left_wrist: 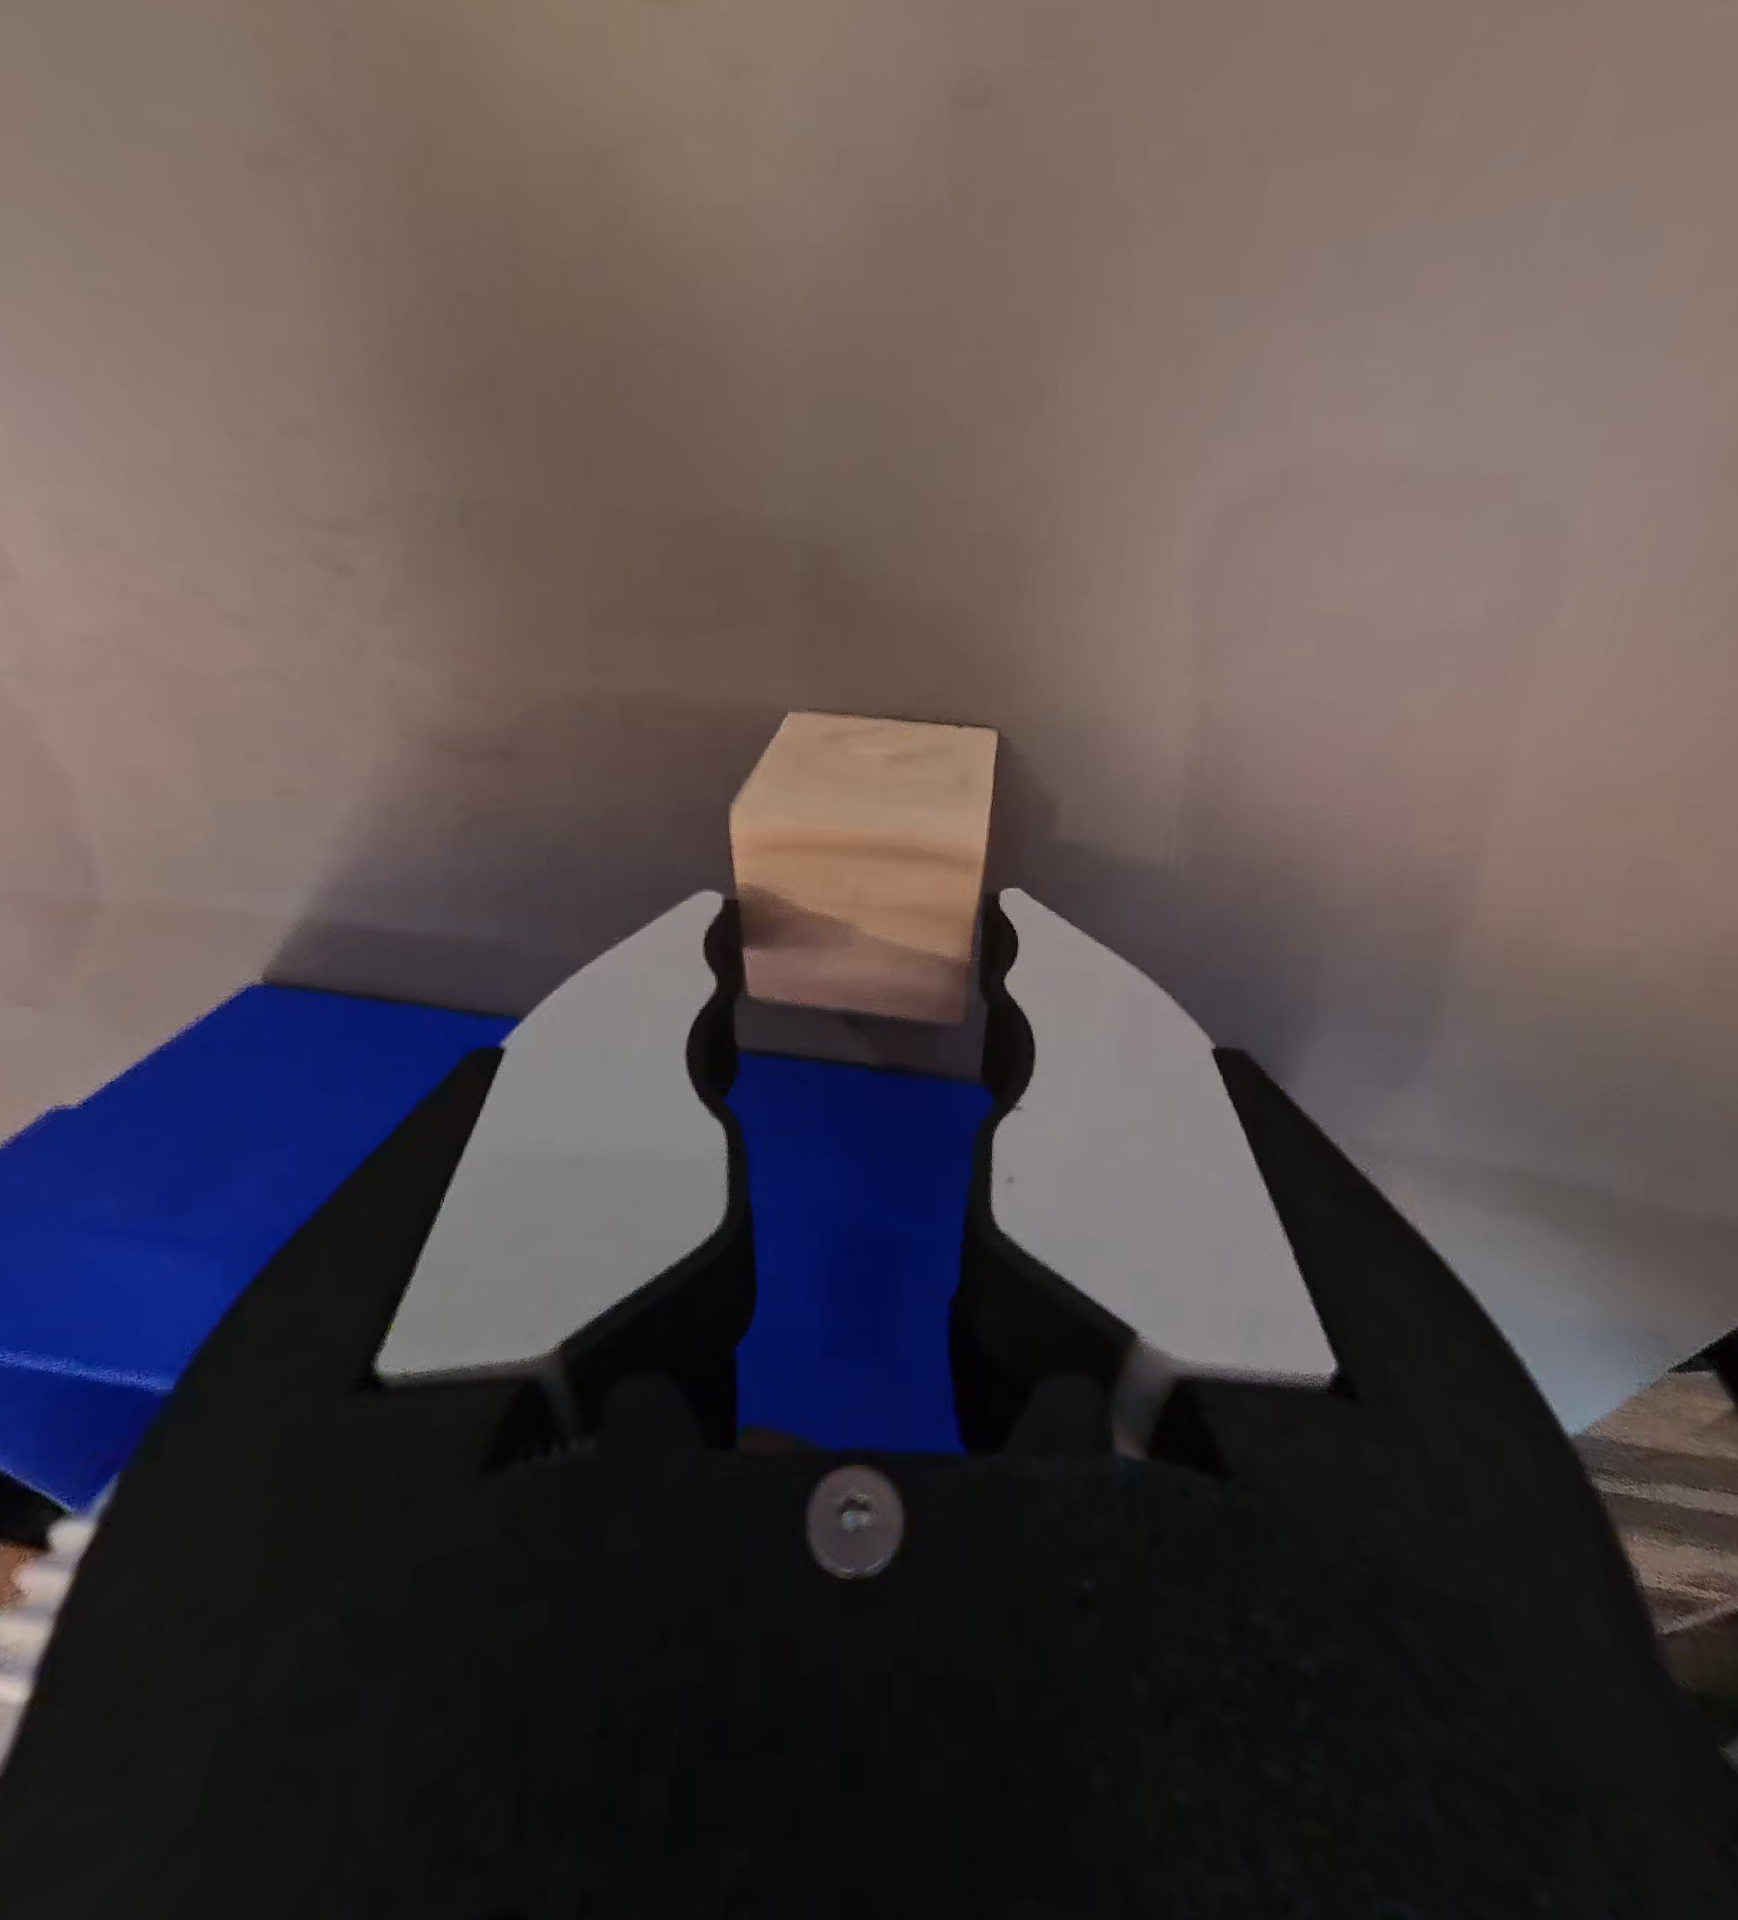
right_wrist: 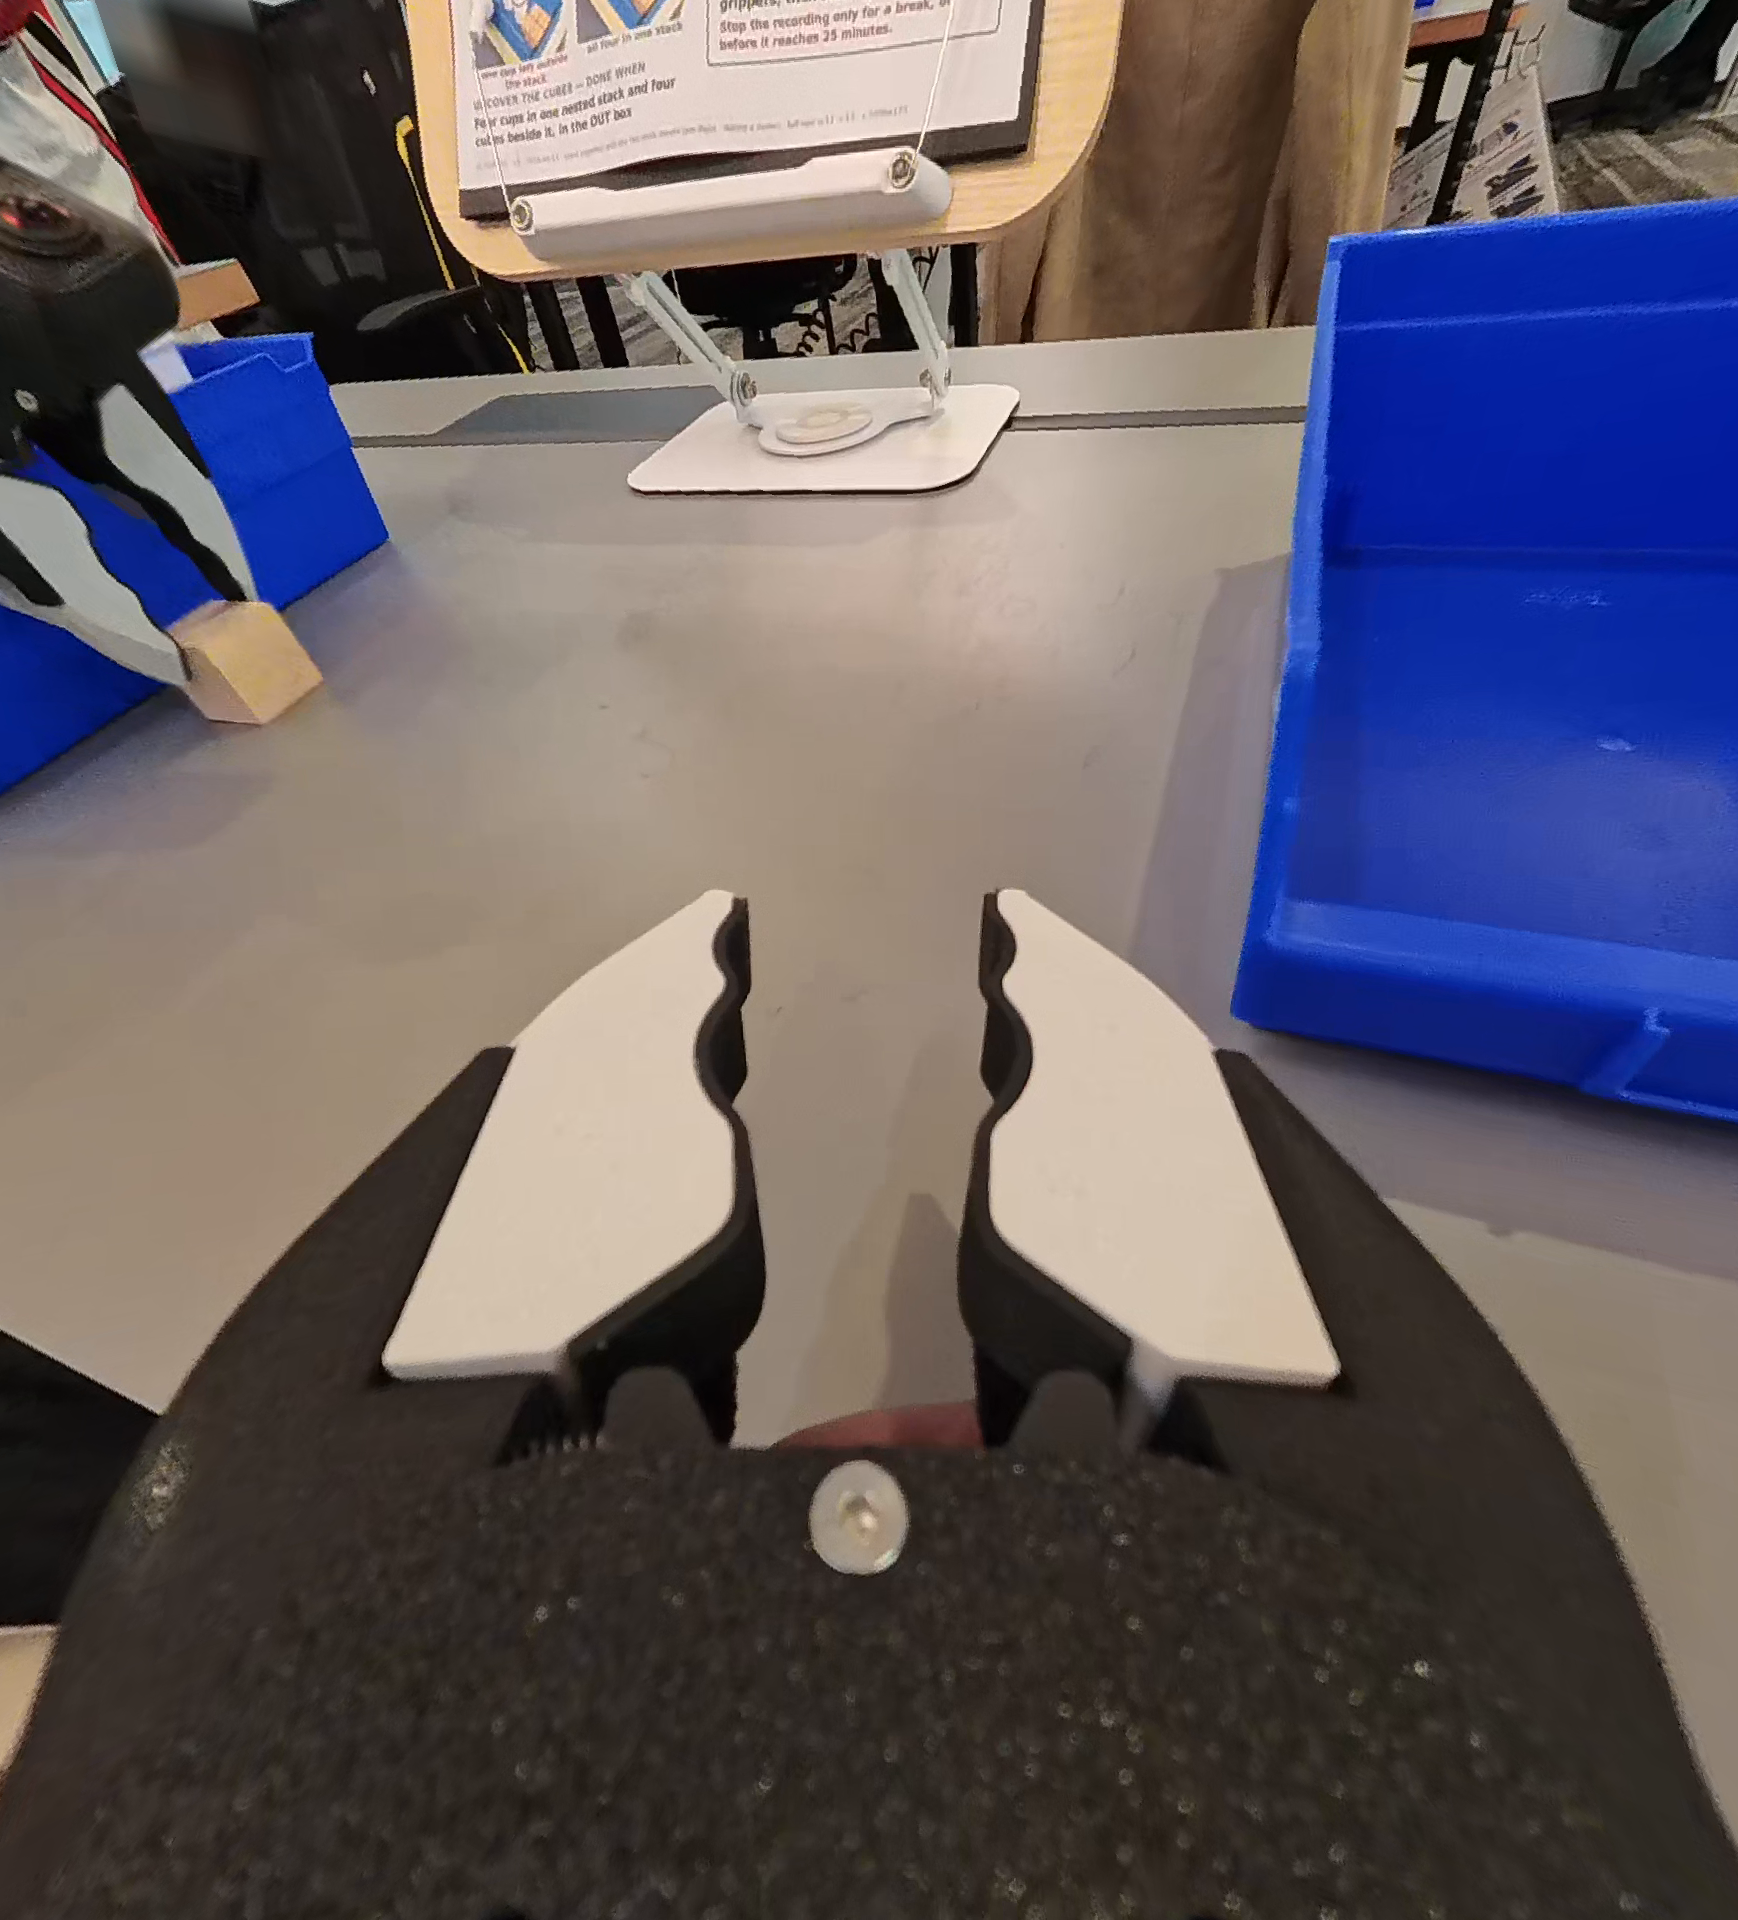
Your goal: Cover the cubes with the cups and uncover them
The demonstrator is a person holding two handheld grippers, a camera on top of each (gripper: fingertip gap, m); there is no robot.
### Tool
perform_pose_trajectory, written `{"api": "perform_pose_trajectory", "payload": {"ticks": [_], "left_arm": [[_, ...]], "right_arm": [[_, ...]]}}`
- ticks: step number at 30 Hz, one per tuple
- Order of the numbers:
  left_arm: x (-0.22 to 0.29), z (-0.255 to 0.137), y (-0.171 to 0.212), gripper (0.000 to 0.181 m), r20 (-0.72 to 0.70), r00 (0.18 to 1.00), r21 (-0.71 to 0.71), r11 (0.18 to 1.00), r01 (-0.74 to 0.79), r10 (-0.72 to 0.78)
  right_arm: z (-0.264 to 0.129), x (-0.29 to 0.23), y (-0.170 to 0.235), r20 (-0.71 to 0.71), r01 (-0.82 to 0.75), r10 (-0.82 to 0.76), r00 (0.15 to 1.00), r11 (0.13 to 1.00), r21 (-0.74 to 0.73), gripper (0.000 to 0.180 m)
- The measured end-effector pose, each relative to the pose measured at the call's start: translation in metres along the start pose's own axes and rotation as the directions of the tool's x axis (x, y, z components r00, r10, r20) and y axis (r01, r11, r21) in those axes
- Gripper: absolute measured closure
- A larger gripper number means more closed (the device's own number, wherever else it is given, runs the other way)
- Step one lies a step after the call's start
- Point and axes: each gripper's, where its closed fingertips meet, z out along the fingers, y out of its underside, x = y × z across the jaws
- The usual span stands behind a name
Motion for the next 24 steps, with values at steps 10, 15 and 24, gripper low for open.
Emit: {"api": "perform_pose_trajectory", "payload": {"ticks": [10,15,24], "left_arm": [[-0.006,-0.141,0.047,0.118,0.105,0.851,0.613,0.707,0.353,-0.515],[-0.031,-0.082,0.159,0.13,0.095,0.396,0.44,0.395,0.806,-0.913],[-0.028,0.011,0.185,0.119,-0.085,0.083,0.126,0.072,0.989,-0.993]], "right_arm": [[-0.004,0.003,-0.001,0.003,-0.027,0.027,1.0,1.0,0.004,0.138],[-0.001,0.001,0.0,0.019,-0.036,0.036,0.999,0.999,-0.006,0.138],[0.0,-0.009,-0.003,0.016,0.036,-0.036,0.999,0.999,-0.011,0.138]]}}
